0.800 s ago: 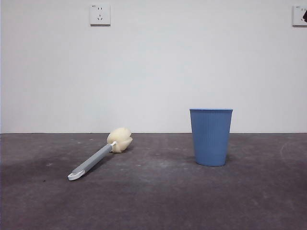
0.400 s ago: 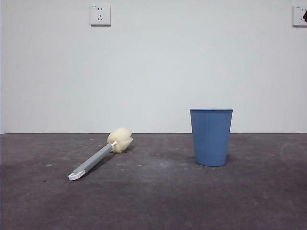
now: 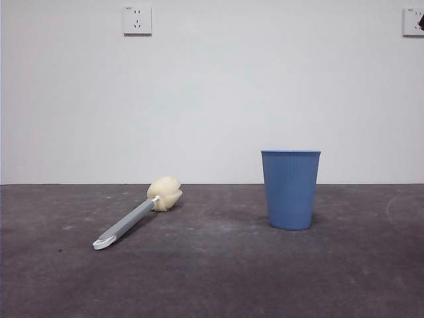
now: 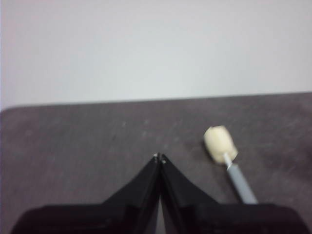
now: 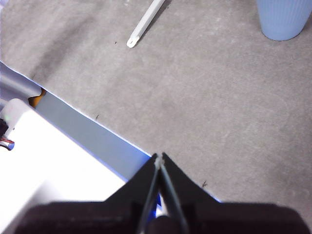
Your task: Pick up the cup brush,pick up the cup,insert the brush into the cup,clean the cup,put the cup brush back,put the cup back to the fixed position on the table
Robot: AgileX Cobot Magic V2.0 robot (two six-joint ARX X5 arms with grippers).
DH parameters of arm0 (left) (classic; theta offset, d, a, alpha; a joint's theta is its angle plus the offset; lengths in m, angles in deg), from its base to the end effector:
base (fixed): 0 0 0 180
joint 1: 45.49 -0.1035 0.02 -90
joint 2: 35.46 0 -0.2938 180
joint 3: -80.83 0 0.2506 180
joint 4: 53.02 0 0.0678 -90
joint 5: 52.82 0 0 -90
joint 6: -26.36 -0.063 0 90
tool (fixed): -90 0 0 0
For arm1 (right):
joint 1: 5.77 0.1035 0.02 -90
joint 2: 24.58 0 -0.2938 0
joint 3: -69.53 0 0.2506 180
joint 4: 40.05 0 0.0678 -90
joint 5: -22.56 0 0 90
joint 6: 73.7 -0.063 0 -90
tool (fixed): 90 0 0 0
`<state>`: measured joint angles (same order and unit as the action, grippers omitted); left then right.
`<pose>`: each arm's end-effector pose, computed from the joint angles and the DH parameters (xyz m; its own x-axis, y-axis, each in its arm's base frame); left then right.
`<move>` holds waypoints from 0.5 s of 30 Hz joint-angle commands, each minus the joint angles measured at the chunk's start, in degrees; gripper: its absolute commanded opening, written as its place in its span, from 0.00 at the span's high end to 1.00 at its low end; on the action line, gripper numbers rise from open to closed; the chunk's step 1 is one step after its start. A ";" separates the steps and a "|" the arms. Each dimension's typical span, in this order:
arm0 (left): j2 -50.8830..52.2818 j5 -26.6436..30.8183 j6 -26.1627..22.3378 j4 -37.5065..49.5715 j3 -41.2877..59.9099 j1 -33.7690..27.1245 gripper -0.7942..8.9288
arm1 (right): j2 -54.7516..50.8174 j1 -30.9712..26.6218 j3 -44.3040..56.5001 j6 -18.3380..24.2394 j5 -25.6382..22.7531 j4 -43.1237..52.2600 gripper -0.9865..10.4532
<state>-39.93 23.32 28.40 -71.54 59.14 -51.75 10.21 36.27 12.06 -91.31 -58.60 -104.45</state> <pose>0.0965 -0.0046 0.1977 0.9910 -0.1323 -0.0220 0.1313 0.9905 -0.0410 0.0730 0.0788 0.2812 0.4448 0.6080 -0.6576 -0.5624 0.7611 0.3233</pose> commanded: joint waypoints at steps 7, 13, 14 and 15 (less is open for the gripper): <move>3.91 2.36 1.49 0.46 7.45 -0.22 0.92 | -0.04 0.09 0.00 -0.50 -0.20 0.28 0.91; 4.35 8.02 2.25 -4.26 7.63 -0.22 0.92 | -0.04 0.09 0.00 -0.50 -0.17 0.28 0.91; 4.35 8.13 2.32 -5.40 7.63 -0.22 0.92 | -0.04 0.09 0.00 -0.50 -0.17 0.26 0.91; 4.35 8.17 2.34 -5.66 7.63 -0.22 0.92 | -0.04 0.09 0.00 -0.50 -0.17 0.28 0.91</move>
<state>-35.75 31.29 30.13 -77.13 65.98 -51.79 10.21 36.27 12.06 -91.31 -58.62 -104.45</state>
